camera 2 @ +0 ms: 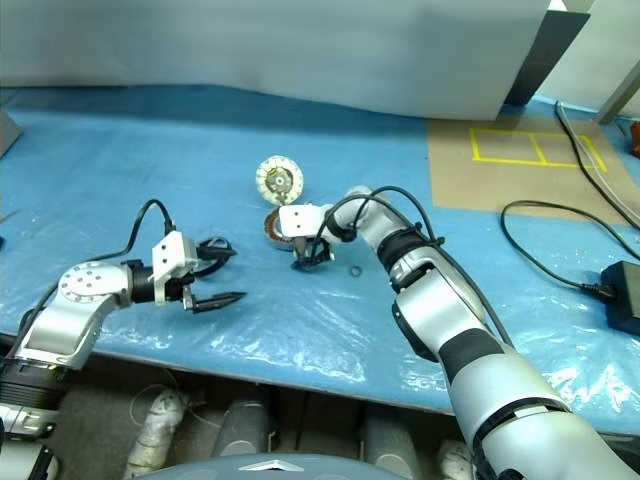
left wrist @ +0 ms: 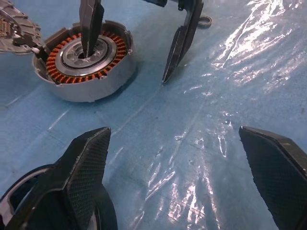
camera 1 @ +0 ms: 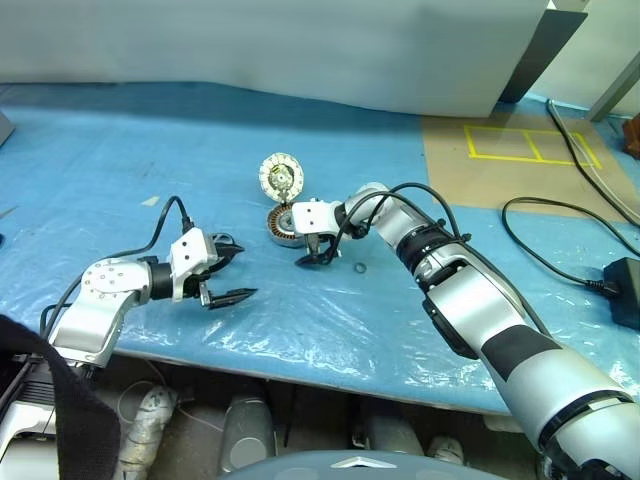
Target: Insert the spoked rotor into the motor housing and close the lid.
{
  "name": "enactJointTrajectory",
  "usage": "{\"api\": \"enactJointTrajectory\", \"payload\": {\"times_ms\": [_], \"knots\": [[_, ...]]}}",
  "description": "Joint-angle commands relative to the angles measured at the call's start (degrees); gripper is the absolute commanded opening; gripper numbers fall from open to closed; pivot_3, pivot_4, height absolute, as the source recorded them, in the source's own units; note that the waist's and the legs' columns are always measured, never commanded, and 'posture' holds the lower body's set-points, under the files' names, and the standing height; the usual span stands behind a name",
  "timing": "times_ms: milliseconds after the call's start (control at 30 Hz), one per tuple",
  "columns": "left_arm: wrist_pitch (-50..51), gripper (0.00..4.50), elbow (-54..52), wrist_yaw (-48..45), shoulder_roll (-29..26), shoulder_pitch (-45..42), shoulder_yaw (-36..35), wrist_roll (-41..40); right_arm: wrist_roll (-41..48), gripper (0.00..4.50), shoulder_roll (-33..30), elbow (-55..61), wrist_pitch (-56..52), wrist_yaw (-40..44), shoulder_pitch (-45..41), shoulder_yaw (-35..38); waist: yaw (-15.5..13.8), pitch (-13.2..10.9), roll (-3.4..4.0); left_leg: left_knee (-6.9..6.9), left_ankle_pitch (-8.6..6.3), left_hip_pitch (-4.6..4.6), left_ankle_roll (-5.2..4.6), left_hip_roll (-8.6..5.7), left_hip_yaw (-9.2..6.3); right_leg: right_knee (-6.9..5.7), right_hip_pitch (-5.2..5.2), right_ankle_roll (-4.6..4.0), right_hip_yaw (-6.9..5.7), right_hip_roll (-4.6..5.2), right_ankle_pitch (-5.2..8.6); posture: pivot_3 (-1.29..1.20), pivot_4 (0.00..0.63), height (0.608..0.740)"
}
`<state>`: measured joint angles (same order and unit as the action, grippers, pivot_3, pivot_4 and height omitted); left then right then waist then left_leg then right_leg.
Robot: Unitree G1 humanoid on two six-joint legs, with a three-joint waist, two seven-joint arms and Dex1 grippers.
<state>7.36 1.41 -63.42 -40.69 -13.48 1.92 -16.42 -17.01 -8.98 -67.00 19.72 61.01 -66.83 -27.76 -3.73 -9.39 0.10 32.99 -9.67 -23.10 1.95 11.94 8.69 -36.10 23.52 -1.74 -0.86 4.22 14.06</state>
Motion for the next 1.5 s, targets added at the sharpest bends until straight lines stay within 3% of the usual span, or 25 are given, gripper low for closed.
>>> {"api": "enactJointTrajectory", "payload": {"times_ms": [33,233,267,367,533,733,833,967,1300,1467,1500], "knots": [[-0.7,4.5,-0.8,0.2,0.2,-0.7,-0.8,-0.3,-0.5,3.93,0.7,0.2,0.5,-0.4,-0.7,0.9,0.0,0.0,0.0,0.0,0.0,0.0,0.0,0.0,0.0,-0.03,0.01,-0.01,0.01,0.0,0.0,0.0,0.15,0.74],[-0.5,4.5,-1.0,0.1,1.0,-0.6,0.1,-0.1,-2.1,1.94,0.9,0.5,0.7,-3.1,0.4,0.8,0.0,0.0,-0.01,0.03,0.0,0.0,0.0,0.0,0.02,-0.51,0.26,-0.25,0.06,0.0,0.15,0.0,0.15,0.74],[-0.5,4.5,-1.0,0.1,1.3,-0.6,0.3,-0.1,-2.3,1.86,1.0,0.5,0.5,-3.7,0.5,0.9,0.0,0.0,0.0,0.04,-0.01,0.02,-0.01,0.03,0.02,-0.56,0.27,-0.27,0.05,-0.01,0.17,0.0,0.15,0.74],[-0.6,4.5,-0.9,0.1,1.8,-0.4,0.7,0.0,-2.6,1.86,1.0,1.2,0.1,-4.5,0.6,1.2,0.2,0.0,0.0,0.07,-0.06,0.04,-0.06,0.06,0.05,-0.64,0.31,-0.27,0.07,-0.01,0.17,0.0,0.15,0.74],[0.3,4.5,-1.1,-0.8,2.2,-0.5,1.2,-0.5,0.4,1.86,-0.5,8.6,-4.5,2.3,2.5,2.7,0.2,0.0,0.0,0.11,-0.06,0.02,-0.08,0.05,0.06,-0.65,0.32,-0.27,0.09,-0.01,0.17,0.0,0.15,0.74],[0.7,4.5,-1.4,-2.2,2.1,-0.2,2.3,-0.5,9.5,1.86,-10.2,48.6,-32.4,20.1,16.5,3.7,-0.7,0.0,-0.07,0.1,0.09,-0.19,-0.2,0.01,0.04,-0.48,0.31,-0.25,0.03,0.0,0.16,0.0,0.15,0.74],[0.6,4.5,-1.3,-3.0,2.6,-0.4,3.3,-0.4,10.5,1.86,-13.8,62.2,-44.2,21.0,21.4,3.0,-0.5,0.0,-0.08,0.02,0.11,-0.24,-0.18,0.04,0.02,-0.44,0.39,-0.02,-0.05,-0.02,0.03,0.0,0.15,0.74],[0.3,4.5,-0.6,-4.1,2.6,-0.9,4.2,-0.2,9.1,1.86,-15.1,70.5,-54.0,17.7,23.9,1.3,0.0,0.0,-0.07,-0.01,-0.01,-0.02,0.02,0.08,0.03,-0.58,0.4,-0.24,0.08,-0.06,0.16,0.0,0.15,0.74],[0.5,4.5,0.5,-5.7,2.9,-2.3,5.3,-0.1,4.0,1.86,-11.2,66.8,-63.3,4.3,25.0,-6.2,0.0,0.0,-0.08,-0.04,0.01,0.42,0.06,-0.04,0.2,-0.63,0.23,-0.23,0.44,-0.05,0.17,0.0,0.15,0.74],[0.5,4.5,0.4,-5.6,2.8,-2.1,5.4,-0.1,4.6,1.86,-13.4,66.5,-60.7,5.2,25.1,-8.8,-0.2,0.0,-0.08,-0.45,-0.04,1.4,0.02,-0.07,0.36,-0.53,-0.48,-0.12,0.71,0.04,0.24,0.0,0.15,0.74],[0.6,4.5,0.3,-5.6,2.7,-2.0,5.4,-0.1,5.1,2.56,-13.2,66.4,-60.6,5.0,25.0,-8.5,-0.3,0.0,-0.09,-0.59,-0.07,1.51,-0.03,-0.09,0.45,-0.53,-0.48,-0.04,0.83,0.08,0.29,0.0,0.15,0.74]]}}
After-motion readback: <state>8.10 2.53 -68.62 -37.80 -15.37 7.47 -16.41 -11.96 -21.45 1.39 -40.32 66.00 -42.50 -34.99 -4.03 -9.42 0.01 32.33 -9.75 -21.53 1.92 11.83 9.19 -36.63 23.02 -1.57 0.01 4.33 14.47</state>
